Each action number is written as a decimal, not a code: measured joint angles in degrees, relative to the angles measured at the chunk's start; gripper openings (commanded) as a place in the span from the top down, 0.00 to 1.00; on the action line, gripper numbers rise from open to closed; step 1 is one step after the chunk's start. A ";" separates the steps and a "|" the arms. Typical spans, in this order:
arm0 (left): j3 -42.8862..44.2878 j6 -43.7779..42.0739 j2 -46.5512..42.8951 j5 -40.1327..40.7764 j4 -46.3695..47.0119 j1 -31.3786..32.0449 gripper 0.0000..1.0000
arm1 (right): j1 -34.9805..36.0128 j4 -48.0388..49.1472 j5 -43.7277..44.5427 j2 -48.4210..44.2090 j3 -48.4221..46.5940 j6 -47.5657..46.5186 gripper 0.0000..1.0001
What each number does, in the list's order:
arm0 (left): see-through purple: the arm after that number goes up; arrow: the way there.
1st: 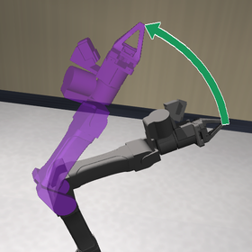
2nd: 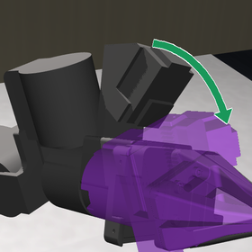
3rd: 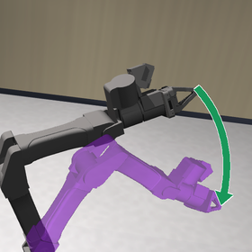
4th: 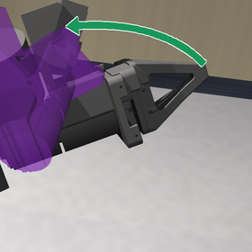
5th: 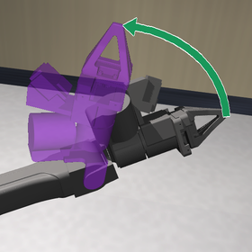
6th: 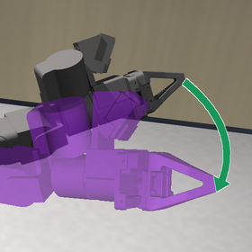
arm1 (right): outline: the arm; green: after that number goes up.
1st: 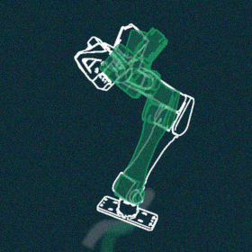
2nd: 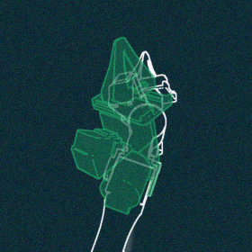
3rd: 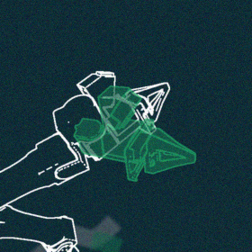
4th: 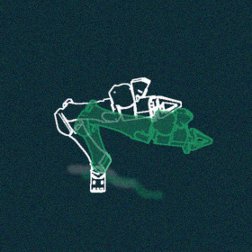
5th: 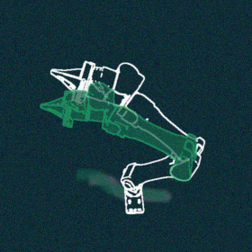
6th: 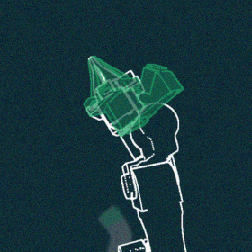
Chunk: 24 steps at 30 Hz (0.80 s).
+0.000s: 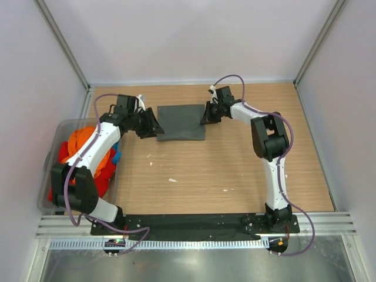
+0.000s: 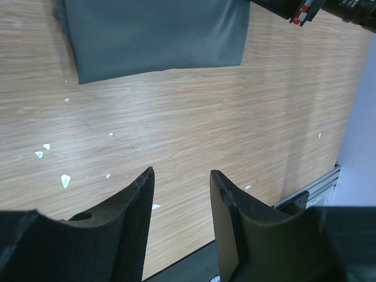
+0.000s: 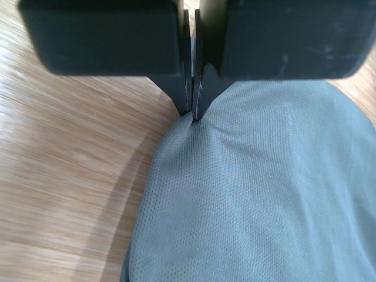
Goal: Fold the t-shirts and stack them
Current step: Neatly place the folded tshirt to the corner
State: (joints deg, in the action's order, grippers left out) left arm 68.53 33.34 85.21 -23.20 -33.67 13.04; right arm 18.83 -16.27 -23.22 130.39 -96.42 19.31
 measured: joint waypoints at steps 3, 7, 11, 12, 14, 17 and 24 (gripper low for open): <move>0.00 0.00 0.00 0.00 0.00 0.00 0.56 | -0.94 -3.45 1.14 0.20 -2.56 -2.08 0.99; 0.00 0.00 0.00 -0.09 0.00 0.00 0.56 | -3.43 -8.90 3.34 0.83 -7.39 -5.68 0.99; 0.00 -0.02 0.00 -0.42 0.00 0.00 0.56 | -6.93 -12.98 5.77 1.79 -11.02 -8.74 0.99; 0.00 -0.02 0.00 -0.44 -0.02 0.00 0.56 | -7.78 -13.70 6.21 1.95 -11.39 -9.25 0.99; 0.00 -0.02 0.00 -0.48 0.00 0.00 0.56 | -9.81 -15.58 7.21 2.29 -12.15 -10.47 0.99; 0.00 -0.02 0.00 -0.70 -0.02 0.00 0.56 | -12.87 -17.90 9.05 2.64 -13.03 -11.98 0.99; 0.00 0.02 0.00 -0.94 0.02 0.00 0.56 | -21.16 -20.22 12.24 4.79 -17.05 -13.09 0.99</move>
State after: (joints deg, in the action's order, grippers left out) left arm 68.53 33.36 85.21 -24.14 -33.65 13.04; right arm -2.33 -36.49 -10.98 135.17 -113.47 6.22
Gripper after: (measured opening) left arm 0.442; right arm 0.031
